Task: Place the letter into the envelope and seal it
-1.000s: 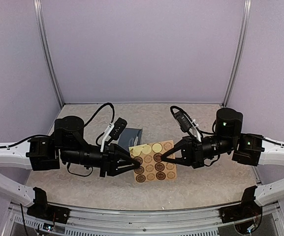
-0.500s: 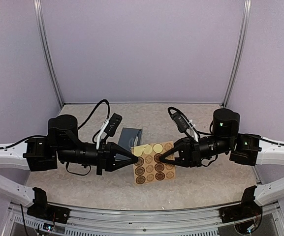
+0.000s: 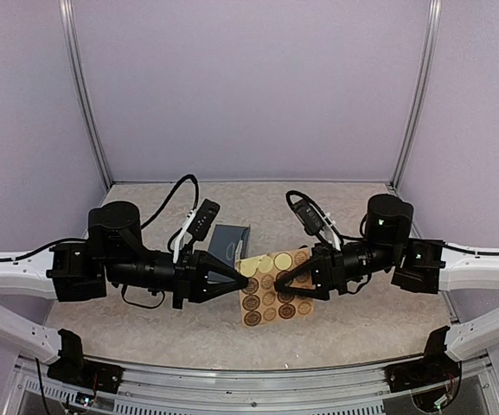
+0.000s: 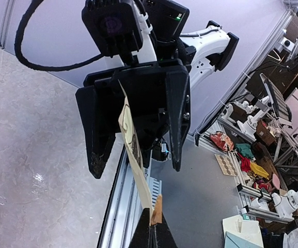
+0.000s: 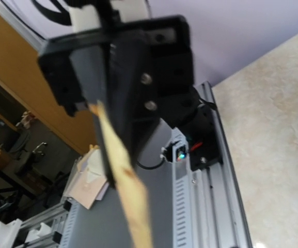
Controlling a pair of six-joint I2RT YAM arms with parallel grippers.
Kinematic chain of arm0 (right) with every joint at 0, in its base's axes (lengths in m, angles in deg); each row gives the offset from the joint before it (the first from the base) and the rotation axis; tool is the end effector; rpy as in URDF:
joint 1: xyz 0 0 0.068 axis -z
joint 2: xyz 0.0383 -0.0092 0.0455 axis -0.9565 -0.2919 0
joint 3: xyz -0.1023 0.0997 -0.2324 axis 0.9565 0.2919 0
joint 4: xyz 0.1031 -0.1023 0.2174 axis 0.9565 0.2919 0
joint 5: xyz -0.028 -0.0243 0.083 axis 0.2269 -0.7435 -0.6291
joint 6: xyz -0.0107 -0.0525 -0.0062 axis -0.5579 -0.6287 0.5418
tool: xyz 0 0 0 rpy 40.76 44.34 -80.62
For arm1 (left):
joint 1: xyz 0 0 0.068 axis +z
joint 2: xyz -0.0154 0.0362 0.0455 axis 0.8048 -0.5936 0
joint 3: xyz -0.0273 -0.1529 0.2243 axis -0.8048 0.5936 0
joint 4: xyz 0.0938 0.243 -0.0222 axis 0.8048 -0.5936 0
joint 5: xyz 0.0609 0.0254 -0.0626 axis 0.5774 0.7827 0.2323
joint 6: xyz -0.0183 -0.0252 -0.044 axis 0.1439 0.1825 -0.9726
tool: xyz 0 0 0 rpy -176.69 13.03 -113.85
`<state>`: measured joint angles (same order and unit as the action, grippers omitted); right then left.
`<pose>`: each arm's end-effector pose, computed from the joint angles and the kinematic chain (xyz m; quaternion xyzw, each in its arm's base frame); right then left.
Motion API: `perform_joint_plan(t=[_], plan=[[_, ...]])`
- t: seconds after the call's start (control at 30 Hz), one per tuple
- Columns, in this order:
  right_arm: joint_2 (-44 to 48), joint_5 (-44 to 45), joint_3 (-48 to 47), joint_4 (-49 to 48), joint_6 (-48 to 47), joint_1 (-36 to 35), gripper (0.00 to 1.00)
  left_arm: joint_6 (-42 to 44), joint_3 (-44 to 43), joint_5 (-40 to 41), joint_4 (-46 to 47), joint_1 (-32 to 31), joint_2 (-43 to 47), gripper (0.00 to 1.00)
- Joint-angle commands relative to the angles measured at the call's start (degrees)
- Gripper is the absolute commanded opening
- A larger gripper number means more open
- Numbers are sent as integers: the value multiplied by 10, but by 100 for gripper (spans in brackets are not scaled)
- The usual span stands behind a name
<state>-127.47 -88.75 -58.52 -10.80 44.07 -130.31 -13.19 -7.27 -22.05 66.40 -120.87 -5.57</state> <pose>0.1200 0.2318 0.3005 -0.3653 0.6419 0.6367 0.2218 0.0881 -0.2457 0.3198 0.3842 0.6484 -0.5653 0.3352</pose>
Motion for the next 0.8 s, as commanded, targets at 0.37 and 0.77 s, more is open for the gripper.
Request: perform_joint_plan(t=[0.37, 0.77], plan=[[-33, -48, 11, -118, 44, -10, 38, 19, -24, 4, 26, -2, -28, 0], [-38, -47, 9, -106, 38, -12, 7, 22, -24, 15, 23, -2, -26, 0]])
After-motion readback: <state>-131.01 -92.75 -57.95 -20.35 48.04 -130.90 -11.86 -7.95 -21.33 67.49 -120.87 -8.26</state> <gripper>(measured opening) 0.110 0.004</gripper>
